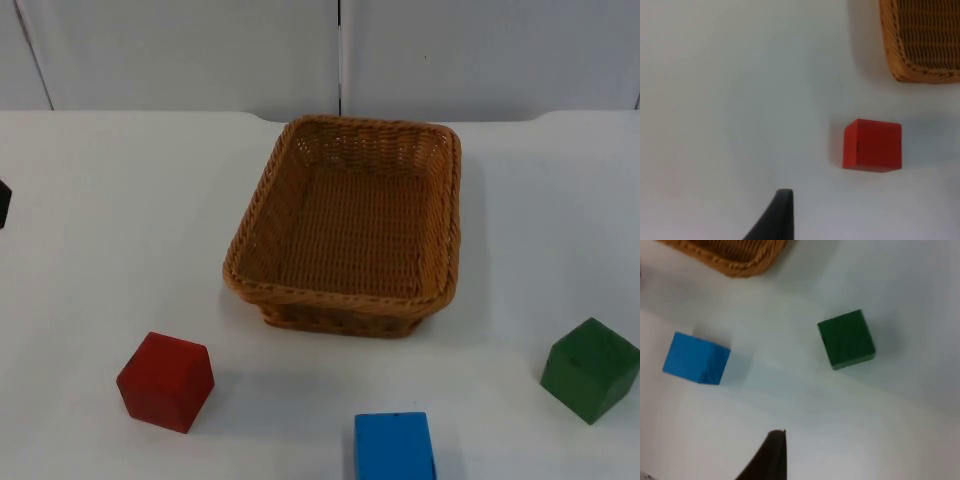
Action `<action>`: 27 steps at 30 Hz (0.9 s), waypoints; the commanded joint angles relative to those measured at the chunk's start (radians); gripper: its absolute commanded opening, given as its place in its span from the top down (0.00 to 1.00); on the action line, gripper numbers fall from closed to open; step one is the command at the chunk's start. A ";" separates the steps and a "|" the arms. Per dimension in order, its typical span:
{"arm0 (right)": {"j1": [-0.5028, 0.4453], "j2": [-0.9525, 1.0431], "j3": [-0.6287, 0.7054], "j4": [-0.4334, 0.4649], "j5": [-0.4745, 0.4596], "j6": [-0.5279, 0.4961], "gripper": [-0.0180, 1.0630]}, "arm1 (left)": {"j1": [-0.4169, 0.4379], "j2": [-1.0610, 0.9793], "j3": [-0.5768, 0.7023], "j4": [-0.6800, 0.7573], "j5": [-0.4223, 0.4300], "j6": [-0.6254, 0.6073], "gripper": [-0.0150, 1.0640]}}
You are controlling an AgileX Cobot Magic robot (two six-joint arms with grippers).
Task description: Pick up one cube with each hand and place exactly two cubes into the same basket, leaving the remaining cube outside.
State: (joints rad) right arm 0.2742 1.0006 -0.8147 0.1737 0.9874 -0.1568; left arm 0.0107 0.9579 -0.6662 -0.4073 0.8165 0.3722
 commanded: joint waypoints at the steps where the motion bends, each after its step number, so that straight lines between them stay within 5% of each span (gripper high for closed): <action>1: 0.026 0.023 -0.007 -0.019 -0.021 0.001 0.01 | 0.000 0.012 -0.007 -0.039 -0.010 0.030 0.01; 12: 0.149 0.229 -0.007 -0.077 -0.132 0.056 0.01 | -0.023 0.071 -0.016 -0.107 0.040 0.095 0.04; 18: 0.169 0.320 -0.007 -0.094 -0.192 0.063 0.01 | -0.162 0.133 -0.062 -0.087 0.028 0.071 0.04; 27: 0.169 0.429 -0.007 -0.101 -0.283 0.063 0.01 | -0.368 0.303 -0.090 0.153 -0.072 -0.164 0.04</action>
State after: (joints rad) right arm 0.4367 1.4111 -0.8147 0.0790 0.7301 -0.0941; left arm -0.3228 1.2282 -0.7487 -0.2982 0.7720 0.2656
